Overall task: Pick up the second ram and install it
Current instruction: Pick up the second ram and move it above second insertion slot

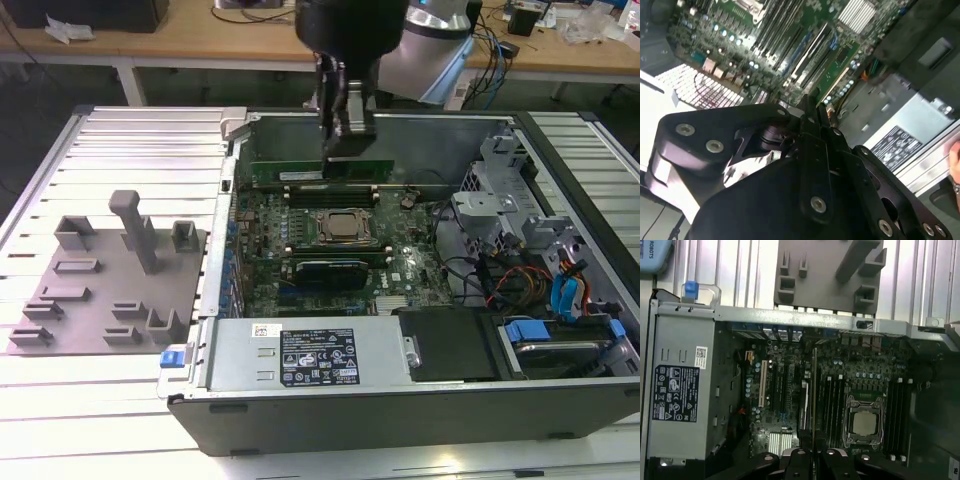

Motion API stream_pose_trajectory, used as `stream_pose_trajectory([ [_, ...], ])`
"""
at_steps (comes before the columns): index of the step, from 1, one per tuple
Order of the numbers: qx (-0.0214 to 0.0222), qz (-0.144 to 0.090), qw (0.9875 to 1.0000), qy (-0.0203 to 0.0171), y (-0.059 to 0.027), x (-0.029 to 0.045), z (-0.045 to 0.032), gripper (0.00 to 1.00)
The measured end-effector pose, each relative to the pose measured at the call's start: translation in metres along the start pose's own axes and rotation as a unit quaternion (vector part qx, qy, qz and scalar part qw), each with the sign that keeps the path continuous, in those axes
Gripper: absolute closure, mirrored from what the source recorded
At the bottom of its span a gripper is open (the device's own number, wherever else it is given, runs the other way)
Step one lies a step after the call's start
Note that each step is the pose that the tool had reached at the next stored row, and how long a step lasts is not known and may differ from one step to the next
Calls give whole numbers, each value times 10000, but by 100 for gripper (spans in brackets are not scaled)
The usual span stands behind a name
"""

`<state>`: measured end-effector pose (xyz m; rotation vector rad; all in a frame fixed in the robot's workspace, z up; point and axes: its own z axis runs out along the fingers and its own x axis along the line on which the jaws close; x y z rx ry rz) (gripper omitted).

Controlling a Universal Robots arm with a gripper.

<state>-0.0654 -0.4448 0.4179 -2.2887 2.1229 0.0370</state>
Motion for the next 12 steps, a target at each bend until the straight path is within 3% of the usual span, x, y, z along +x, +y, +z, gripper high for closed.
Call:
stream_pose_trajectory([
  [2,0,0,10000,0,-60,2,1,89],
  [4,0,0,10000,0,-179,7,3,89],
  [6,0,0,10000,0,-227,8,4,89],
  [12,-1,4,10000,-2,-527,0,39,89],
])
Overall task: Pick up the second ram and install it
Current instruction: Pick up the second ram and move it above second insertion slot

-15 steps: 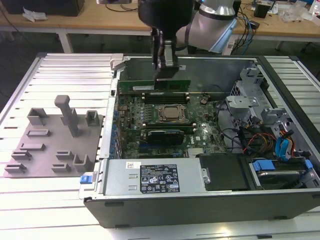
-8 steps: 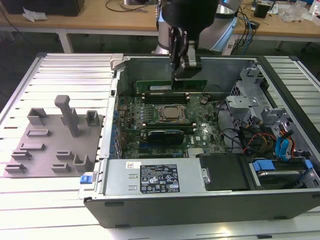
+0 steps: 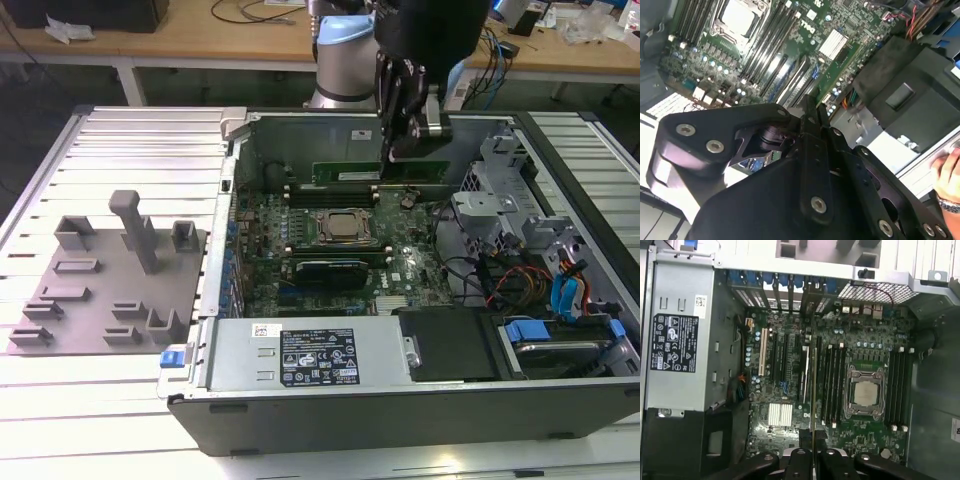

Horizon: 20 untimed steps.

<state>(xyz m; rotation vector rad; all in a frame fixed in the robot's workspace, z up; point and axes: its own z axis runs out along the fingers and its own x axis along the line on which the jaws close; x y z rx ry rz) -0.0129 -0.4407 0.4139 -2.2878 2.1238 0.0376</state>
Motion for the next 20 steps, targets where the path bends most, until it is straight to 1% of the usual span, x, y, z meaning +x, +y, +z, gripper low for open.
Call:
stream_pose_trajectory([
  [2,-1,27,10000,-6,-35,-15,42,89],
  [4,0,59,10000,-12,-49,-22,76,89],
  [6,1,148,9999,-12,-60,-21,104,89],
  [8,5,290,9996,-13,-63,-20,131,89],
  [9,10,410,9992,-13,-65,-20,154,89],
  [10,15,566,9984,-14,-66,-20,179,89],
  [12,19,705,9975,-14,-65,-22,199,89],
  [15,22,789,9969,-14,-67,-48,264,89],
  [18,23,824,9966,-14,-73,-121,320,89],
  [20,23,820,9966,-15,-74,-123,353,89],
])
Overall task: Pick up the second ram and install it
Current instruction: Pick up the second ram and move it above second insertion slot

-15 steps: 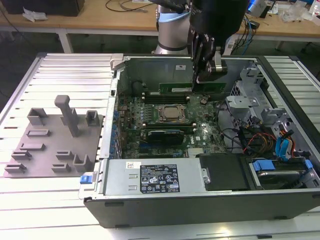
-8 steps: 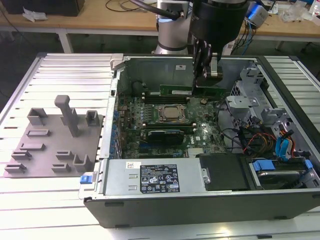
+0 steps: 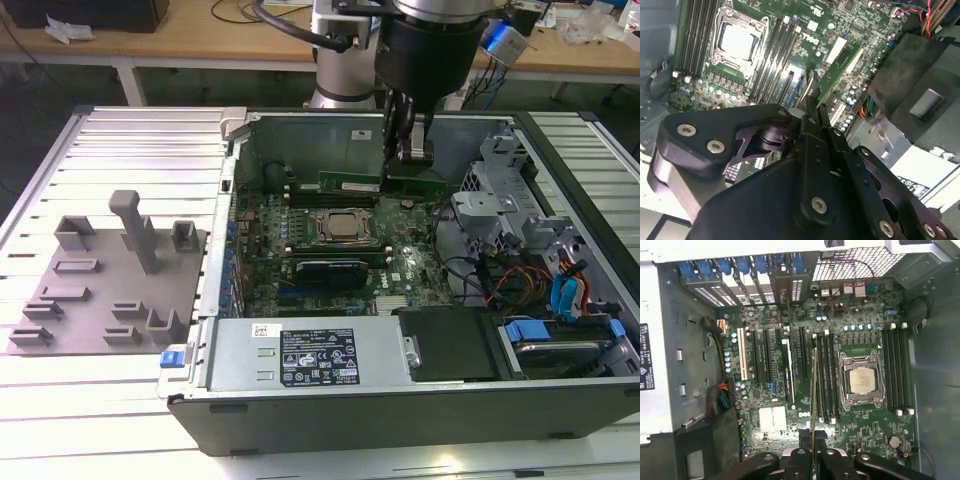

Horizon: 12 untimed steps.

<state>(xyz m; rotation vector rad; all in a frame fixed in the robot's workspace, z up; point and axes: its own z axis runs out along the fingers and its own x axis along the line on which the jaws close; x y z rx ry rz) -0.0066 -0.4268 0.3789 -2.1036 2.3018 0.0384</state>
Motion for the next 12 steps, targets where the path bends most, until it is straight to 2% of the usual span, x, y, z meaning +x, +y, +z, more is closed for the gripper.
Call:
stream_pose_trajectory([
  [2,-3,-89,10000,1,1,-5,92,89],
  [5,-4,-126,9999,1,1,-5,166,89],
  [7,-5,-138,9999,1,1,-2,253,89],
  [8,-5,-138,9999,2,1,-1,275,89],
  [12,-5,-138,9999,1,1,-1,279,89],
])
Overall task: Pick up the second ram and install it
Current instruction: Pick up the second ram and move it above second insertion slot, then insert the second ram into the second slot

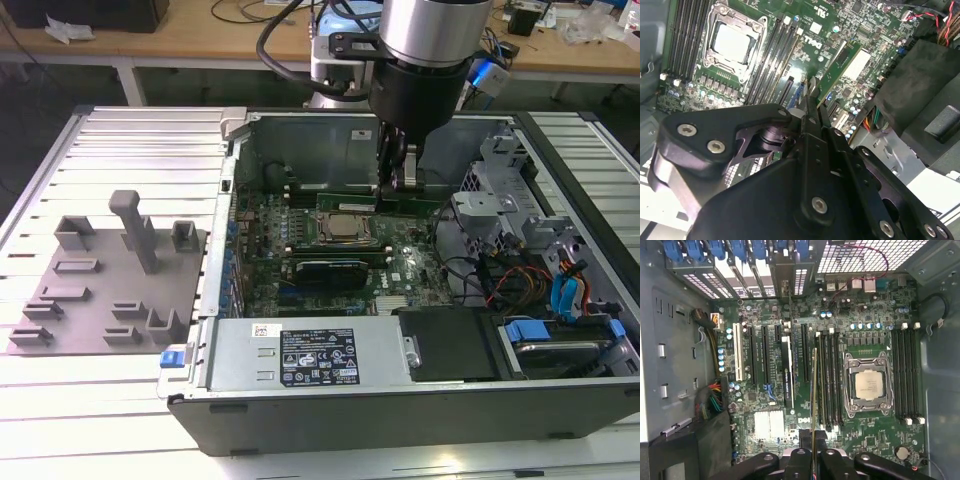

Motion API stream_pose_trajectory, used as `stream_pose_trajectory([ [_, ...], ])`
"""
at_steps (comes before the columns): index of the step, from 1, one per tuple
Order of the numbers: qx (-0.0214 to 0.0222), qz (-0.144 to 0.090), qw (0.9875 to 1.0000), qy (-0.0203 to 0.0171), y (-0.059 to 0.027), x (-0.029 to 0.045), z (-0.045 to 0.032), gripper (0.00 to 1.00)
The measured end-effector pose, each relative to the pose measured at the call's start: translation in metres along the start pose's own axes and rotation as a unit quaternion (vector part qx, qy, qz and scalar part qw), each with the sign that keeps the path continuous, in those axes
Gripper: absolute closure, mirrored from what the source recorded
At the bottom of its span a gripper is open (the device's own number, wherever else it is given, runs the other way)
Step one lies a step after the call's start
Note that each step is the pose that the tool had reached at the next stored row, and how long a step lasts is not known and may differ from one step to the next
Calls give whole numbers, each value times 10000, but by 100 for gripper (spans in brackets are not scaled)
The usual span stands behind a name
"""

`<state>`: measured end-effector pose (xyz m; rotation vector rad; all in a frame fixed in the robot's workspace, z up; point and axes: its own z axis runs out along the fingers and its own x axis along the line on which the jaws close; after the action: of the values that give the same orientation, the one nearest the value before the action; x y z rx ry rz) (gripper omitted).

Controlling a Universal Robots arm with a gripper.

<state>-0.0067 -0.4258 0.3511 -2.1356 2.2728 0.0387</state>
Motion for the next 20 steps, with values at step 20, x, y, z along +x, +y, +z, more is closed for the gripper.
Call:
stream_pose_trajectory([
  [20,0,0,10000,0,0,3,137,89],
])
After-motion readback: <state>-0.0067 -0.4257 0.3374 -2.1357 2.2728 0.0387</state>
